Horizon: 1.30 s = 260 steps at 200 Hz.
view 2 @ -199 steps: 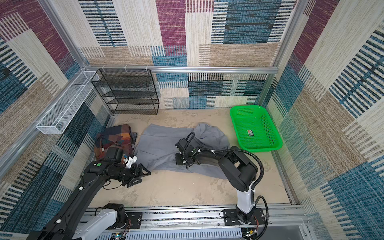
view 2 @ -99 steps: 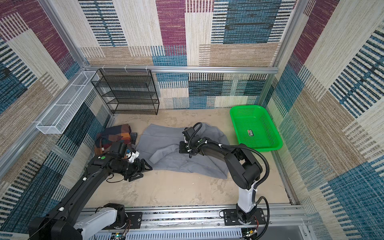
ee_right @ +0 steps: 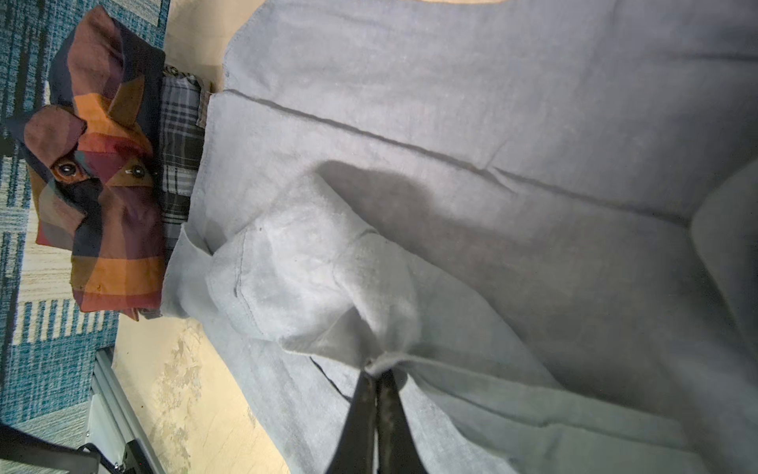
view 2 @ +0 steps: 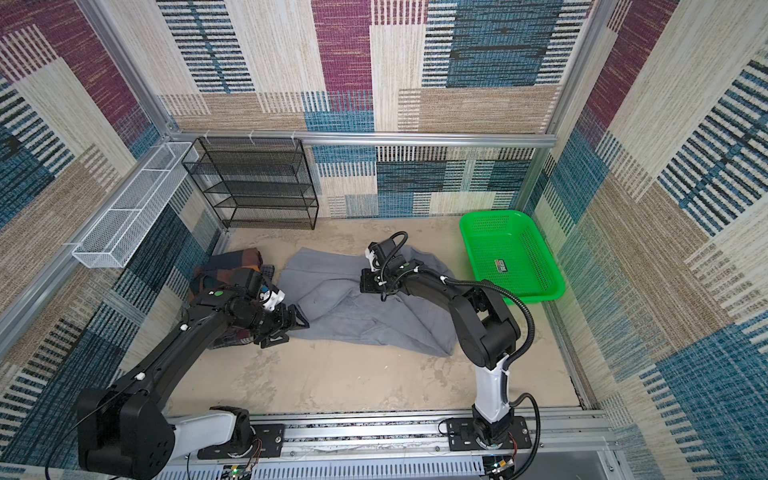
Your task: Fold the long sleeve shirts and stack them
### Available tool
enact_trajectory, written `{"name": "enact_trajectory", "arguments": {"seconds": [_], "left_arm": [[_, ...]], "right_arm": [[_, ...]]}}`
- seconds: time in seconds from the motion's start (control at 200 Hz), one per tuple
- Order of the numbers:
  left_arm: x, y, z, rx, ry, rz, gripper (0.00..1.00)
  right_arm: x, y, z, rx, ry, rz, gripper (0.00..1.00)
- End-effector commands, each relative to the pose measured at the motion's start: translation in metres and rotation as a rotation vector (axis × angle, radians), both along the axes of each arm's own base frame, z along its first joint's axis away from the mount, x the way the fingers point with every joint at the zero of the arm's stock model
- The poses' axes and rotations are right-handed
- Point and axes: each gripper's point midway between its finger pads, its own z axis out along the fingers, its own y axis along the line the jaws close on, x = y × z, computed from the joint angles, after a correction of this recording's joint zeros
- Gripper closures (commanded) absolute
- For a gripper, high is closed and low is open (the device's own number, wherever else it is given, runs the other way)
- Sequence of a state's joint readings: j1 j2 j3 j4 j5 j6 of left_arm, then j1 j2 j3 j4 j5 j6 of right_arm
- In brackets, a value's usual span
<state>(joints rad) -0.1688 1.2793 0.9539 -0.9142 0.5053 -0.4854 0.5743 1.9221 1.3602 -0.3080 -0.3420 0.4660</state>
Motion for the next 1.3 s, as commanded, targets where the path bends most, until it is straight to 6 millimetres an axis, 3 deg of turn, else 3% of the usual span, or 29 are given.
{"name": "enact_trajectory", "arguments": {"seconds": [0.0,0.085,0.155,0.24,0.27,0.411,0.561,0.661,0.766,0.937,1.147,1.247,1.297], "left_arm": [[0.013,-0.001,-0.004,0.056,-0.042,-0.034,0.21],[0.019,-0.008,-0.01,0.094,-0.055,-0.06,0.21],[0.023,-0.012,-0.012,0.09,-0.041,-0.061,0.23],[0.03,-0.017,0.001,0.06,-0.087,-0.07,0.25],[0.033,-0.014,0.007,0.07,-0.122,-0.065,0.23],[0.045,-0.003,0.037,0.068,-0.289,-0.051,0.18],[0.051,0.014,0.061,0.148,-0.441,-0.061,0.17],[0.049,0.022,0.075,0.181,-0.526,-0.056,0.17],[0.044,0.03,0.086,0.211,-0.602,-0.038,0.15],[0.035,0.041,0.086,0.254,-0.658,-0.014,0.12],[0.036,0.042,0.089,0.261,-0.668,-0.01,0.12],[0.036,0.041,0.086,0.256,-0.657,-0.017,0.12],[0.036,0.04,0.086,0.253,-0.656,-0.018,0.12]], "right_arm": [[0.001,0.004,0.002,0.019,0.001,0.039,1.0],[0.004,0.005,0.001,0.021,0.004,0.041,0.99],[0.01,-0.001,0.002,-0.014,-0.008,0.014,0.85],[0.005,-0.001,0.023,0.018,-0.067,0.002,0.58],[0.002,-0.002,0.025,0.022,-0.065,-0.008,0.52],[-0.019,-0.001,0.047,0.102,-0.062,-0.049,0.45],[-0.057,0.041,0.063,0.144,-0.077,0.024,0.41],[-0.075,0.068,0.052,0.2,-0.029,0.075,0.41],[-0.074,0.083,0.026,0.184,0.02,0.079,0.4],[-0.066,0.09,-0.013,0.171,0.079,0.017,0.41],[-0.044,0.092,-0.039,0.115,0.072,-0.055,0.43],[-0.036,0.09,-0.052,0.087,0.066,-0.092,0.47],[-0.031,0.091,-0.054,0.088,0.06,-0.099,0.54]]}}
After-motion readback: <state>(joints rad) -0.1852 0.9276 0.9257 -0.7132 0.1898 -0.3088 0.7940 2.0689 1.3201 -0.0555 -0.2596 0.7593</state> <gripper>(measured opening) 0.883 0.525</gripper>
